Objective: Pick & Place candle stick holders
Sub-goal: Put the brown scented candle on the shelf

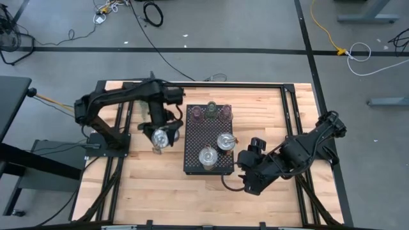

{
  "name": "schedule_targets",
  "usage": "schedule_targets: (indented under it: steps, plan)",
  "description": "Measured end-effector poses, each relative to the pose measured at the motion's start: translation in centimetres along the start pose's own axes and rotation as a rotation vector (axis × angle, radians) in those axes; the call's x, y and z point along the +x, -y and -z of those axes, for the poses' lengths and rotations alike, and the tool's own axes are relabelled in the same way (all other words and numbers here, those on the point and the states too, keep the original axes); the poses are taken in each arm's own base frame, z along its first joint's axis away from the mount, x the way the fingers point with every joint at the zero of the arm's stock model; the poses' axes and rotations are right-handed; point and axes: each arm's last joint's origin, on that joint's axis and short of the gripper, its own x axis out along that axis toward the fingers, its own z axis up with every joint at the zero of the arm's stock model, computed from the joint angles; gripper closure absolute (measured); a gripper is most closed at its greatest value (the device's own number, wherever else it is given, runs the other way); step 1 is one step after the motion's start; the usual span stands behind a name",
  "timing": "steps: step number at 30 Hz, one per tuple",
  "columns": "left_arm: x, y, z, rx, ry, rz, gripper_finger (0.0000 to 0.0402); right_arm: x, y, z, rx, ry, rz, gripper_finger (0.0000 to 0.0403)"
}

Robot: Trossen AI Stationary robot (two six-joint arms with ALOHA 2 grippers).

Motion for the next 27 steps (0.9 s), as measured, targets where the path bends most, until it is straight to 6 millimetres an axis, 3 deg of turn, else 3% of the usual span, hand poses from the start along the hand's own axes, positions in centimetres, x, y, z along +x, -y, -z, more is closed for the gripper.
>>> schedule_targets:
  steps: [9,20,27]
  plan:
    - [3.2,2.1,1.3,-0.043,-0.111,0.012,0.0049,-0.5,-1.0,0.8,-0.068,0.0,-0.024,0.0085]
    - [5.0,5.0,0.0,-0.044,-0.099,0.105,0.0049,-1.1,-2.0,2.2,-0.121,-0.019,-0.035,0.0085]
    - [6.3,5.4,-1.2,-0.099,-0.132,0.083,0.0049,-1.8,-2.1,3.0,-0.118,-0.037,-0.034,0.0085]
